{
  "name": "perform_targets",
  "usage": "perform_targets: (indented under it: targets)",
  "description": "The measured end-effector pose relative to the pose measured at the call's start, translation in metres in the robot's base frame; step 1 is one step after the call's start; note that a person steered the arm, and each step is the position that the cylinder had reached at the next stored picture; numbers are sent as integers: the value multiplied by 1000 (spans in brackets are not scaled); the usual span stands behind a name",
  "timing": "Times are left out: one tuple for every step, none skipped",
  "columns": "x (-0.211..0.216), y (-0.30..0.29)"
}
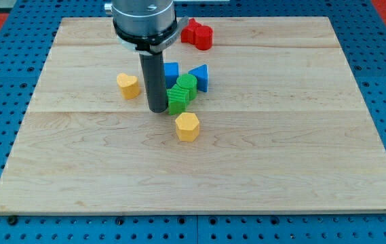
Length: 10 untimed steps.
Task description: Move the green star and green circle to the center
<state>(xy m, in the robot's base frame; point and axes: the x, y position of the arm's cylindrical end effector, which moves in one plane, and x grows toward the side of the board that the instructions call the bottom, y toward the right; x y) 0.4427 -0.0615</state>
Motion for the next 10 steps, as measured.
perform_targets:
  targets:
    - [15, 9]
    - [18, 36]
    - [16, 71]
    - [16, 73]
    - [16, 76]
    - [14, 50]
    - [3, 42]
    - [0, 42]
    - [0, 55]
    - [-9, 119]
